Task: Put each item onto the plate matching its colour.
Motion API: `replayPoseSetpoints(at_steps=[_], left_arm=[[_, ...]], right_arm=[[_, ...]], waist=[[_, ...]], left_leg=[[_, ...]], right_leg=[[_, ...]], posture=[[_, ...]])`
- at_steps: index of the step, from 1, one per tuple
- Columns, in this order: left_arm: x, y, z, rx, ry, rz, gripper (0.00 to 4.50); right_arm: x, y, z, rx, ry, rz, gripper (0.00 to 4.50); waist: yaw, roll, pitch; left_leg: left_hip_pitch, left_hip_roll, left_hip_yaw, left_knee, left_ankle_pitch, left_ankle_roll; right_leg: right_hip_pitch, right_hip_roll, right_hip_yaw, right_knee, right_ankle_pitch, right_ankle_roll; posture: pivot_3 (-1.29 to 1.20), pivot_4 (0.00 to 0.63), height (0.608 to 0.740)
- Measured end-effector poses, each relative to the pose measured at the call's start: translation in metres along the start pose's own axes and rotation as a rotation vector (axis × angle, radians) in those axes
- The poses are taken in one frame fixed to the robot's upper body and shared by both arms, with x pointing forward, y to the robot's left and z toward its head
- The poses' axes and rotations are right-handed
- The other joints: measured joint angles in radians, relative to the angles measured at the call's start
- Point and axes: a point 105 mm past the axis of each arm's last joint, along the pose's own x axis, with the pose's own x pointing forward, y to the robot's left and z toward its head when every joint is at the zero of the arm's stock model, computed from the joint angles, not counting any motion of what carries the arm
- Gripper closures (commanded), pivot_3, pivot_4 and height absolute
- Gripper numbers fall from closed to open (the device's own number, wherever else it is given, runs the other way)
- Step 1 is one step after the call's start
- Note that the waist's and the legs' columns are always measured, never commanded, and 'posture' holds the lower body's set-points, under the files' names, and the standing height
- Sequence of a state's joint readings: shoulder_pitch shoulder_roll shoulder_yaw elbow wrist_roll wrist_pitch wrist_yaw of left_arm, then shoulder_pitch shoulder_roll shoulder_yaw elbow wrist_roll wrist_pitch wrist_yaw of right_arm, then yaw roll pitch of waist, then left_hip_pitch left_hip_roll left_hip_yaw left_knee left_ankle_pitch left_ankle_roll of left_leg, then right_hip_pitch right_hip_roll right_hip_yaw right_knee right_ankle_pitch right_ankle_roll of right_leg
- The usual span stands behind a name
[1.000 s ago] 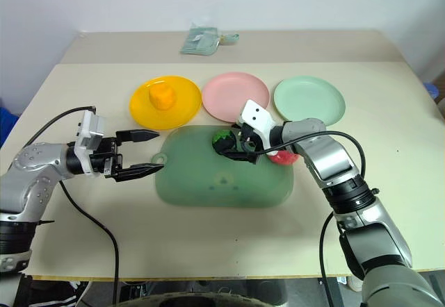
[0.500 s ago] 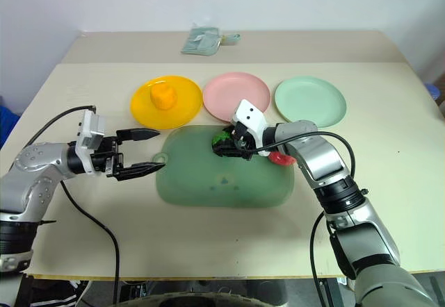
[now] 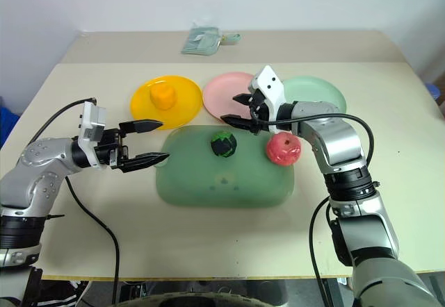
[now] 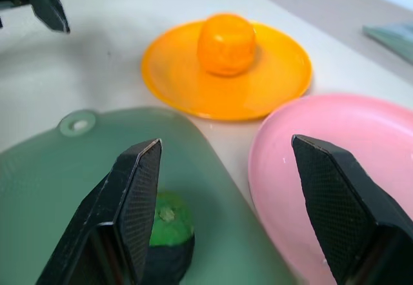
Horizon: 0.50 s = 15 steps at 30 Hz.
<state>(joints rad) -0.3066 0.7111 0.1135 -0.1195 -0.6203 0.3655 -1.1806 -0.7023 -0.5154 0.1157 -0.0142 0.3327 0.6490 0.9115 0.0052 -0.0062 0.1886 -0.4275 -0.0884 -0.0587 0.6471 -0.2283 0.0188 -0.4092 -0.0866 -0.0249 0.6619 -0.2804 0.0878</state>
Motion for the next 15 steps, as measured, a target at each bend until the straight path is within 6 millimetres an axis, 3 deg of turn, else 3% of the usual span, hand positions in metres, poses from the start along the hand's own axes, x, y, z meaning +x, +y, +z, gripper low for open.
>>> replayPoseSetpoints(at_steps=[6,10,15], left_arm=[[-0.003,0.0,-0.003,-0.016,0.024,0.002,0.0],[-0.004,-0.001,-0.006,-0.025,0.028,0.0,0.0],[-0.004,-0.001,-0.006,-0.025,0.028,0.0,0.0]], right_arm=[[0.006,0.028,-0.008,0.027,0.047,0.133,1.23],[0.013,0.031,-0.029,-0.033,0.173,0.133,1.23],[0.016,0.032,-0.035,-0.057,0.198,0.132,1.23]], waist=[[-0.002,0.0,0.0],[0.0,0.0,0.0],[0.0,0.0,0.0]], left_leg=[[0.0,0.0,0.0,0.0,-0.002,0.004],[0.0,0.0,0.0,0.0,-0.002,0.004],[0.0,0.0,0.0,0.0,-0.002,0.004]], right_leg=[[0.0,0.0,0.0,0.0,0.0,0.0],[0.0,0.0,0.0,0.0,0.0,0.0],[0.0,0.0,0.0,0.0,0.0,0.0]], posture=[[0.0,0.15,0.729],[0.0,0.15,0.729],[0.0,0.15,0.729]])
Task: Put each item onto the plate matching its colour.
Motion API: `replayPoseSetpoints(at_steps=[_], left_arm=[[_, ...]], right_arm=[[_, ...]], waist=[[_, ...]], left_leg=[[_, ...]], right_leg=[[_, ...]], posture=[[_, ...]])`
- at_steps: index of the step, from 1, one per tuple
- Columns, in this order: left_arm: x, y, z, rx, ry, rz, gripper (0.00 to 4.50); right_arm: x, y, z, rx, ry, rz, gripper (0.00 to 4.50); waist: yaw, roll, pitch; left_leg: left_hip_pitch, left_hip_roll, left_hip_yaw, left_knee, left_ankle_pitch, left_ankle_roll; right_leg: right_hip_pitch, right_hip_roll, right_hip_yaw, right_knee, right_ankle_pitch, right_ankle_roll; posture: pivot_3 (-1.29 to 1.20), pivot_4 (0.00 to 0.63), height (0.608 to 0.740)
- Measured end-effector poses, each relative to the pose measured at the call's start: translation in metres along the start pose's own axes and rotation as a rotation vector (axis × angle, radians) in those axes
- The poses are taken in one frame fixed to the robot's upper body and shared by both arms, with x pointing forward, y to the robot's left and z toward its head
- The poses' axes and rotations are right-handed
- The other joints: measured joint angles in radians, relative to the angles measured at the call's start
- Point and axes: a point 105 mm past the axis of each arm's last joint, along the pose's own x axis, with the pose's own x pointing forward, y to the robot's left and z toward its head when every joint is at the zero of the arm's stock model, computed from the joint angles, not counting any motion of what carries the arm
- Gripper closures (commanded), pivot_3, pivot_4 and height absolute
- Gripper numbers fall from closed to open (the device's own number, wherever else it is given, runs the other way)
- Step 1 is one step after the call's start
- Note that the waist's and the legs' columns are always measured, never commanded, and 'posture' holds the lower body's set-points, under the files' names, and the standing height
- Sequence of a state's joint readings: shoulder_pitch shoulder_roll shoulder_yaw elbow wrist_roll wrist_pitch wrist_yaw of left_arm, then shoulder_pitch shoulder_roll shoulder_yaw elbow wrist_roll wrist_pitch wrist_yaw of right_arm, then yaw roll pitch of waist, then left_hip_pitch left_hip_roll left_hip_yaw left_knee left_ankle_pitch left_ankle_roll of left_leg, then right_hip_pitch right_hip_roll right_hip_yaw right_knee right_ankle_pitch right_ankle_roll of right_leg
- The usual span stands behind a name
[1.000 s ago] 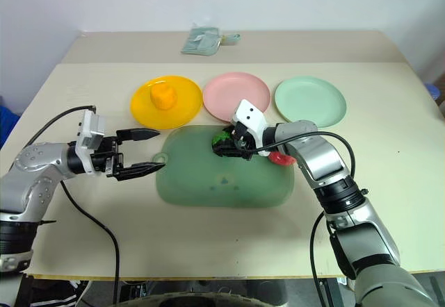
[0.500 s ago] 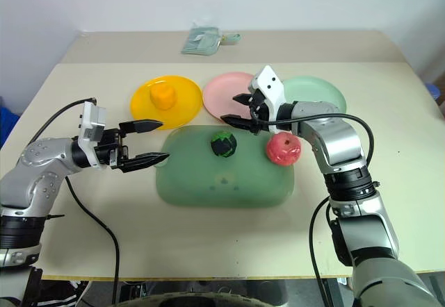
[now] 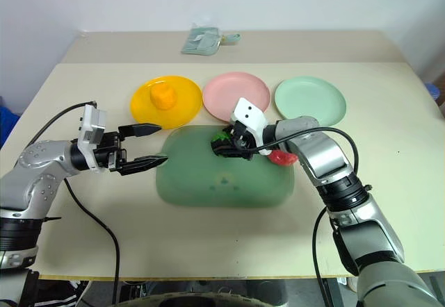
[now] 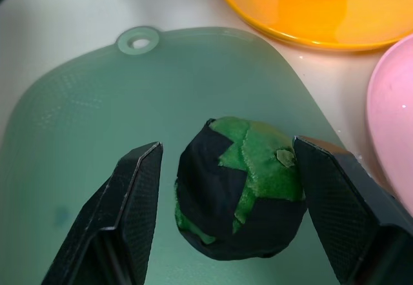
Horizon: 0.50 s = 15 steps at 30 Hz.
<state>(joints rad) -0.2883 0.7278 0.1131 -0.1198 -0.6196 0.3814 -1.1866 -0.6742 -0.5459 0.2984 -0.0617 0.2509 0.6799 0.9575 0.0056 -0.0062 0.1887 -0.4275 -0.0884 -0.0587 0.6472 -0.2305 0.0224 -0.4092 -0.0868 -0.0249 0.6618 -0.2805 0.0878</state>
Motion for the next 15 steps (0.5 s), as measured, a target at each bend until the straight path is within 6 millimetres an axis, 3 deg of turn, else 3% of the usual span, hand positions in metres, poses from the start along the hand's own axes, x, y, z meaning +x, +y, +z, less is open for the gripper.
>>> replayPoseSetpoints(at_steps=[10,13,15], left_arm=[[0.0,0.0,0.0,0.0,0.0,0.004,0.0],[0.0,0.001,0.0,0.0,0.0,0.007,0.0],[0.0,0.001,0.0,0.0,0.0,0.007,0.0]], right_arm=[[0.005,-0.005,-0.011,-0.059,0.055,-0.029,1.23],[0.006,-0.005,-0.011,-0.068,0.057,-0.025,2.14],[0.006,-0.004,-0.01,-0.063,0.052,-0.023,3.11]], waist=[[-0.001,0.0,0.0],[0.0,0.0,0.0],[0.0,0.0,0.0]], left_leg=[[0.0,0.0,0.0,0.0,0.002,-0.004],[0.0,0.0,0.0,0.0,0.002,-0.004],[0.0,0.0,0.0,0.0,0.002,-0.003]], right_leg=[[0.0,0.0,0.0,0.0,0.0,0.0],[0.0,0.0,0.0,0.0,0.0,0.0],[0.0,0.0,0.0,0.0,0.0,0.0]], posture=[[0.0,0.15,0.729],[0.0,0.15,0.729],[0.0,0.15,0.729]])
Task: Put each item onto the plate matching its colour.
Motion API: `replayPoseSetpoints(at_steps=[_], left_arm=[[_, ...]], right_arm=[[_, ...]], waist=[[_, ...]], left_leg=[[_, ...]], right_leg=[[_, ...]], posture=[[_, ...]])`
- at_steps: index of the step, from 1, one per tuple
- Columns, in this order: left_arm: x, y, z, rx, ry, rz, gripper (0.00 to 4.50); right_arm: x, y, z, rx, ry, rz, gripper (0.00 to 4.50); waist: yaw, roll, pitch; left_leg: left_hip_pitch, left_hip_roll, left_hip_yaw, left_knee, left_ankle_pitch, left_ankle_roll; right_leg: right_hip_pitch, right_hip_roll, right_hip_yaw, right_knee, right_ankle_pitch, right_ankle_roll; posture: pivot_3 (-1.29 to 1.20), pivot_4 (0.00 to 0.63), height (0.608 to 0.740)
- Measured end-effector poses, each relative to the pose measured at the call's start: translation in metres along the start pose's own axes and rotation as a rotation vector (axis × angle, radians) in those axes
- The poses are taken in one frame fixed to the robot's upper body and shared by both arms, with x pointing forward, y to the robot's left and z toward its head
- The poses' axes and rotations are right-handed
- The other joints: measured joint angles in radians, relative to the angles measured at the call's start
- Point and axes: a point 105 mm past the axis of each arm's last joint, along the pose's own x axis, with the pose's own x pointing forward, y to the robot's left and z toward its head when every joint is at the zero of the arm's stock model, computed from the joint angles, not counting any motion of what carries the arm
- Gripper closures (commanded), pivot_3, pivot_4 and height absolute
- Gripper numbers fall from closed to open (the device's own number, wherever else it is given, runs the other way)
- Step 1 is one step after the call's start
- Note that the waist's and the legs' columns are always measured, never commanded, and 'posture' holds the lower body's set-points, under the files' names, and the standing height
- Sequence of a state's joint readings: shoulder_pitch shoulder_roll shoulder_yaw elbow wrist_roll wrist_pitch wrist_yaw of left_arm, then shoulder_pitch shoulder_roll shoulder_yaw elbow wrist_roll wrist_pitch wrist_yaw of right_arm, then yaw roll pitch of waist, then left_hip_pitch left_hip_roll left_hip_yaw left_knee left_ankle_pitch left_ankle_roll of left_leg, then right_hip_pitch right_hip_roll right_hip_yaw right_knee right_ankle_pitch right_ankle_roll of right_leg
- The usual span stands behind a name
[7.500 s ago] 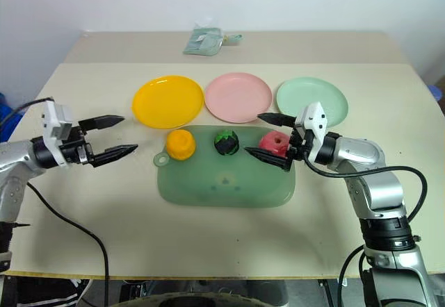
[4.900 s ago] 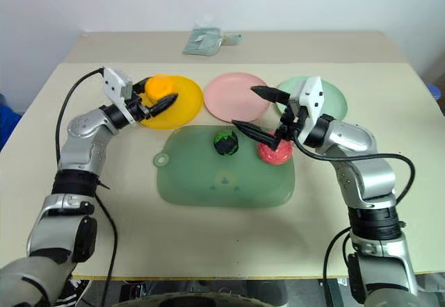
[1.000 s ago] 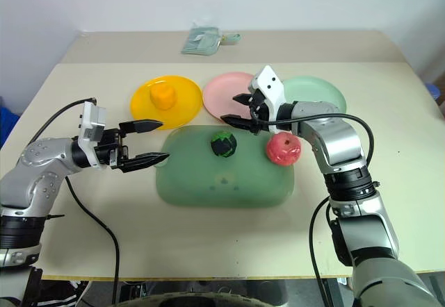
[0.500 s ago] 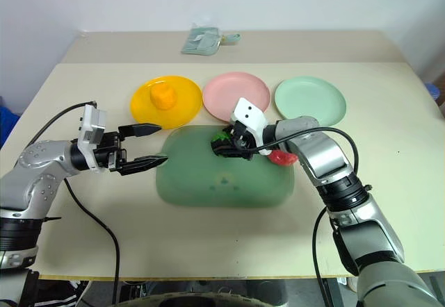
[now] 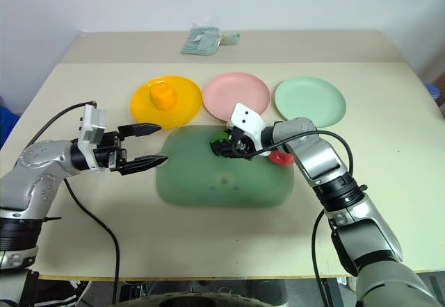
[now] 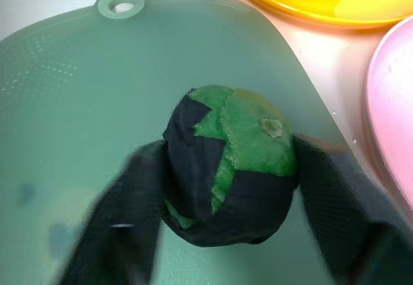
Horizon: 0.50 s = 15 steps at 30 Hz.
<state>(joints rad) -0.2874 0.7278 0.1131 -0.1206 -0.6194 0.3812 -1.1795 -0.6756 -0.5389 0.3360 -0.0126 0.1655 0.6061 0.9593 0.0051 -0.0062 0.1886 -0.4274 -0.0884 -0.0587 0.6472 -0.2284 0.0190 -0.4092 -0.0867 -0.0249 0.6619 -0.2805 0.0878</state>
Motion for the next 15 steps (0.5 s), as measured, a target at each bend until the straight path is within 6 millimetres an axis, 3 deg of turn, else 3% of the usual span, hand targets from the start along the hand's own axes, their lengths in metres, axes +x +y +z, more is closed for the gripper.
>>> replayPoseSetpoints(at_steps=[1,8,12,15], left_arm=[[0.0,0.0,0.0,0.0,0.0,0.0,0.0],[0.0,0.0,0.0,-0.001,-0.004,0.005,0.0],[0.005,0.002,0.004,0.004,-0.03,0.015,0.0],[0.01,0.004,0.009,0.014,-0.059,0.019,0.0]], right_arm=[[0.0,0.0,0.001,0.007,-0.006,0.001,3.44],[-0.015,-0.015,0.03,0.16,-0.208,-0.042,3.44],[-0.04,-0.064,0.048,0.181,-0.314,-0.275,3.44],[-0.06,-0.103,0.035,0.183,-0.288,-0.502,3.44]], waist=[[0.0,0.0,0.0],[0.0,0.0,0.0],[0.002,0.0,0.0],[0.005,0.0,0.0]], left_leg=[[0.0,0.0,0.0,0.0,0.0,0.0],[0.0,0.0,0.0,0.0,0.0,0.0],[0.0,0.0,0.0,0.0,0.0,0.0],[0.0,0.0,0.0,0.0,0.001,-0.002]], right_leg=[[0.0,0.0,0.0,0.0,0.0,0.0],[0.0,0.0,0.0,0.0,0.0,0.0],[0.0,0.0,0.0,0.0,0.0,0.0],[0.0,0.0,0.0,0.0,0.0,0.0]], posture=[[0.0,0.15,0.729],[0.0,0.15,0.729],[0.0,0.15,0.729],[0.0,0.15,0.729]])
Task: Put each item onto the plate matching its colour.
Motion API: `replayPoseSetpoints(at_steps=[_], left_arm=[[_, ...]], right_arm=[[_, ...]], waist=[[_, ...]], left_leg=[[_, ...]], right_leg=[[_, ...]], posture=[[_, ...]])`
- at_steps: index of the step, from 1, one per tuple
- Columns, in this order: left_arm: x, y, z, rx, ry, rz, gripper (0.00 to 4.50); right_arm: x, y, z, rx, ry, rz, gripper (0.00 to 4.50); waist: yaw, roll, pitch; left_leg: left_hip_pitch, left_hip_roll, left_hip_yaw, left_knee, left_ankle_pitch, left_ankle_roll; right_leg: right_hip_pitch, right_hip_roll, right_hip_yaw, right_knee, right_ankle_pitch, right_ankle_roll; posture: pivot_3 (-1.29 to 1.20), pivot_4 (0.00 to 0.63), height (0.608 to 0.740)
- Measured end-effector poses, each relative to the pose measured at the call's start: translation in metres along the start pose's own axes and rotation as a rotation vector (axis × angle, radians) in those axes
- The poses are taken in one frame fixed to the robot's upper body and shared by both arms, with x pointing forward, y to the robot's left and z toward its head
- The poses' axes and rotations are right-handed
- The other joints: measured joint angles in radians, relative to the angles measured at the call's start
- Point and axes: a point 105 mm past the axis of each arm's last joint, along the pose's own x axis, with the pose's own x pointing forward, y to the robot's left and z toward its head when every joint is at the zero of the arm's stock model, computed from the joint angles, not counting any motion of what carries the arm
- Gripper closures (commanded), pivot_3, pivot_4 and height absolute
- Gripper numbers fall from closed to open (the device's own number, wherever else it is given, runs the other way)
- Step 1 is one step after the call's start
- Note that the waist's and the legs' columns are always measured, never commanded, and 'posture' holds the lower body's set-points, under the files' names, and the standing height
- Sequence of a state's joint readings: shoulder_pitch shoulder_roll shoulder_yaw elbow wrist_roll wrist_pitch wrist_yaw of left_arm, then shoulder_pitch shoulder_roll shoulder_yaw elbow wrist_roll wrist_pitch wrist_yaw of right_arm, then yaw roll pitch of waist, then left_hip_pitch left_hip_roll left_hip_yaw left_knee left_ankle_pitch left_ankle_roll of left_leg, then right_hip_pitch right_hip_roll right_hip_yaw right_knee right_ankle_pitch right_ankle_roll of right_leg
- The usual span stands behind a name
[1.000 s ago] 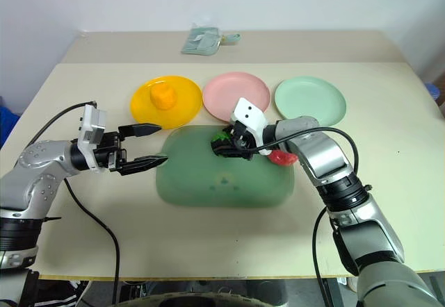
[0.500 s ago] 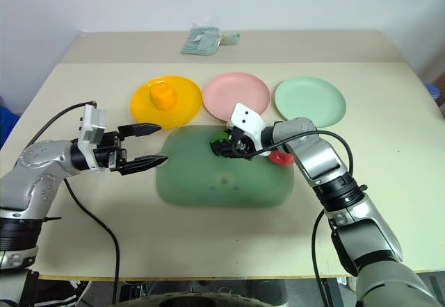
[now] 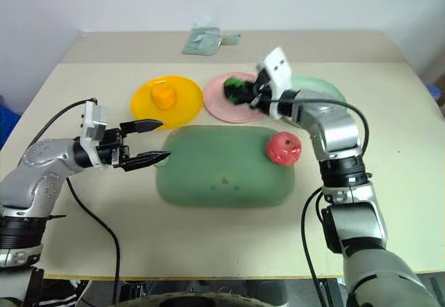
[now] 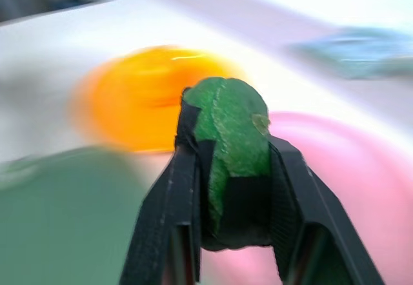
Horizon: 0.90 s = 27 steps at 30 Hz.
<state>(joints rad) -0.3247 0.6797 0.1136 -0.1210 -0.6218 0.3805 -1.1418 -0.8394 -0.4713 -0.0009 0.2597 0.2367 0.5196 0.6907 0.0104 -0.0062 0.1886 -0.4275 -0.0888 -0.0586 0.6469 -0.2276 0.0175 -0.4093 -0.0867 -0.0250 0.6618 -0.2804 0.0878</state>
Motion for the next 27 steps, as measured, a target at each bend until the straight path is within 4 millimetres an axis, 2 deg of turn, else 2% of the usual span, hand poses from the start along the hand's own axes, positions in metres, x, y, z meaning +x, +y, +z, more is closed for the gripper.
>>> replayPoseSetpoints(at_steps=[5,8,10,12,13,14,16,17,19,22,25,27], left_arm=[[0.007,0.006,0.008,0.029,-0.04,0.028,0.0],[0.009,0.014,0.009,0.035,-0.043,0.067,0.0],[0.009,0.016,0.008,0.031,-0.045,0.08,0.0],[0.011,0.016,0.008,0.028,-0.05,0.078,0.0],[0.011,0.015,0.008,0.027,-0.052,0.076,0.0],[0.011,0.015,0.008,0.027,-0.053,0.076,0.0],[0.012,0.016,0.009,0.028,-0.055,0.077,0.0],[0.012,0.016,0.009,0.03,-0.056,0.076,0.0],[0.012,0.016,0.009,0.029,-0.056,0.075,0.0],[0.011,0.015,0.01,0.022,-0.059,0.066,0.0],[0.01,0.013,0.012,0.016,-0.071,0.049,0.0],[0.008,0.012,0.014,0.004,-0.08,0.036,0.0]], right_arm=[[-0.018,-0.062,-0.033,-0.067,0.123,-0.3,3.44],[-0.032,-0.087,-0.048,-0.121,0.196,-0.433,3.44],[-0.037,-0.095,-0.057,-0.141,0.229,-0.481,3.44],[-0.039,-0.098,-0.064,-0.15,0.248,-0.497,3.44],[-0.04,-0.099,-0.068,-0.151,0.259,-0.5,2.75],[-0.04,-0.099,-0.071,-0.148,0.267,-0.502,2.51],[-0.041,-0.1,-0.073,-0.155,0.279,-0.505,1.57],[-0.041,-0.1,-0.073,-0.159,0.276,-0.505,0.91],[-0.04,-0.099,-0.07,-0.16,0.256,-0.498,0.06],[-0.035,-0.094,-0.057,-0.071,0.151,-0.458,0.06],[-0.031,-0.084,-0.028,0.007,0.001,-0.38,0.06],[-0.032,-0.063,-0.006,0.053,-0.081,-0.225,0.06]], waist=[[-0.003,0.0,0.0],[-0.009,0.0,0.0],[-0.018,0.0,0.0],[-0.026,0.0,0.0],[-0.029,0.0,0.0],[-0.03,0.0,0.0],[-0.029,0.0,0.0],[-0.028,0.0,0.0],[-0.027,0.0,0.0],[-0.025,0.0,0.0],[-0.024,0.001,0.0],[-0.022,0.0,0.0]], left_leg=[[0.0,0.0,0.001,0.0,0.001,-0.001],[0.0,0.0,0.001,-0.001,0.001,-0.001],[0.0,0.0,0.001,-0.001,0.001,-0.001],[0.0,0.0,0.001,-0.001,0.001,-0.001],[0.0,0.0,0.001,-0.001,0.001,-0.001],[0.0,0.001,0.001,-0.001,0.001,-0.001],[0.0,0.001,0.001,-0.001,0.001,-0.002],[0.0,0.001,0.001,-0.001,0.001,-0.002],[0.0,0.001,0.001,-0.001,0.001,-0.002],[0.0,0.001,0.001,0.0,0.001,-0.002],[0.0,0.001,0.001,0.0,0.001,-0.002],[0.0,0.001,0.0,-0.001,0.001,-0.001]], right_leg=[[0.0,0.0,0.0,0.0,0.0,0.0],[0.0,0.0,0.0,0.0,0.0,0.0],[0.0,0.0,0.0,0.0,0.0,0.0],[0.0,0.0,0.0,0.0,0.0,0.0],[0.0,0.001,0.0,0.0,0.0,0.0],[0.0,0.001,0.0,0.0,0.0,0.0],[0.0,0.001,0.0,0.0,0.0,0.0],[0.0,0.001,0.0,0.0,0.0,0.0],[0.0,0.001,0.0,0.0,0.0,0.0],[0.0,0.001,0.0,0.0,0.0,0.0],[0.0,0.001,0.0,0.0,0.0,0.0],[0.0,0.001,0.0,0.0,0.0,0.0]], posture=[[0.0,0.15,0.729],[0.0,0.15,0.729],[0.0,0.15,0.729],[0.0,0.15,0.729],[0.0,0.15,0.729],[0.0,0.15,0.729],[0.0,0.15,0.729],[0.0,0.15,0.729],[0.0,0.15,0.729],[0.0,0.15,0.729],[0.0,0.15,0.729],[0.0,0.15,0.729]])
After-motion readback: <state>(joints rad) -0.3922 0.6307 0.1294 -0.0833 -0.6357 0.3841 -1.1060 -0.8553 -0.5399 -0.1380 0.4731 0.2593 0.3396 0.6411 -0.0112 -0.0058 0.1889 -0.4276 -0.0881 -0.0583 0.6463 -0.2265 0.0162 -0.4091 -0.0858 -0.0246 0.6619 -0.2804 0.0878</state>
